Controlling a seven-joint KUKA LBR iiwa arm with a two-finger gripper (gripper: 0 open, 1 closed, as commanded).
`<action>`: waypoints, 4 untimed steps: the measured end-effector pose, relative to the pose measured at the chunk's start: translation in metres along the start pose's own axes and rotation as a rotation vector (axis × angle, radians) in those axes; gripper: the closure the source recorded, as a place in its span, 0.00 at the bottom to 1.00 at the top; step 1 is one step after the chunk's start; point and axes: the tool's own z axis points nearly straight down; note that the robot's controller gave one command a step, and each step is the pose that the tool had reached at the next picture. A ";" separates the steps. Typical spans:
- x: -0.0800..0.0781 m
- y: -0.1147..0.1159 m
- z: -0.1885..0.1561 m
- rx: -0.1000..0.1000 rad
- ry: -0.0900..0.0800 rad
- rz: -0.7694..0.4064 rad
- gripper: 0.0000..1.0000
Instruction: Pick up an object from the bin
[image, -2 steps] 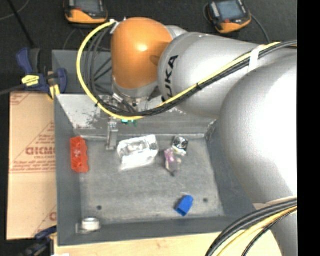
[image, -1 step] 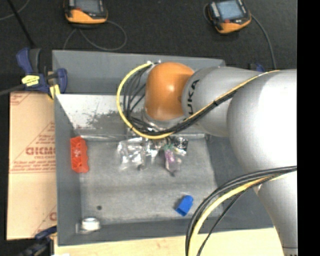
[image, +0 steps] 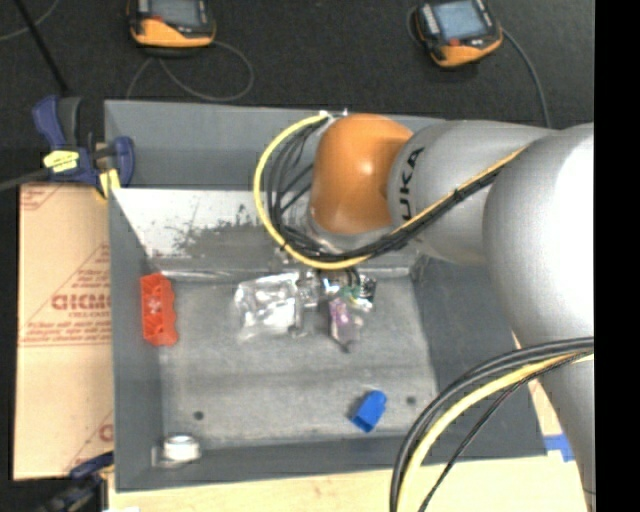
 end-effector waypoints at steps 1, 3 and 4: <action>-0.006 -0.016 -0.026 0.000 -0.004 0.093 0.00; -0.009 -0.004 0.034 -0.002 0.001 0.099 0.00; -0.010 -0.004 0.033 -0.002 -0.001 0.099 1.00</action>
Offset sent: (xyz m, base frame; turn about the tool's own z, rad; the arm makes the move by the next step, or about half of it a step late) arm 0.0057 -0.0147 0.0232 0.0954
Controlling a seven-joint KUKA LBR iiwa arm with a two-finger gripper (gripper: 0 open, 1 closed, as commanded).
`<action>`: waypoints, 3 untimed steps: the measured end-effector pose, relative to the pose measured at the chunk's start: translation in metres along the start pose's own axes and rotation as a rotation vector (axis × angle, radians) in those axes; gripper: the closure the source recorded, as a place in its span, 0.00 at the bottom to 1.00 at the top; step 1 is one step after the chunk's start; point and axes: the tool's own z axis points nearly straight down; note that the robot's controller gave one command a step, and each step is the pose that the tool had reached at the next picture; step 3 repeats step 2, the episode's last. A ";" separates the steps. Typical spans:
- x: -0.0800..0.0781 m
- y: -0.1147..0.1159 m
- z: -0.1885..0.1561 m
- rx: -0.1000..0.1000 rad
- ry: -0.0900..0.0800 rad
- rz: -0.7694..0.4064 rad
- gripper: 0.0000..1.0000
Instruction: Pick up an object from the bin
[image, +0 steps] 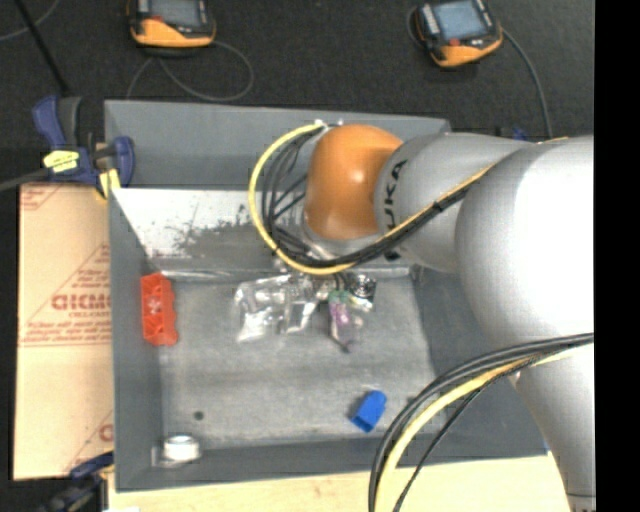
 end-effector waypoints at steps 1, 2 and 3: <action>-0.001 -0.001 -0.035 0.002 0.000 0.001 1.00; -0.002 -0.001 -0.080 0.003 -0.002 0.002 1.00; -0.002 -0.001 -0.080 0.003 -0.002 0.002 1.00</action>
Offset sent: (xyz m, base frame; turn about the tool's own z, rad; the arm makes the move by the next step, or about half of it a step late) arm -0.0002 0.0002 0.0333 0.0000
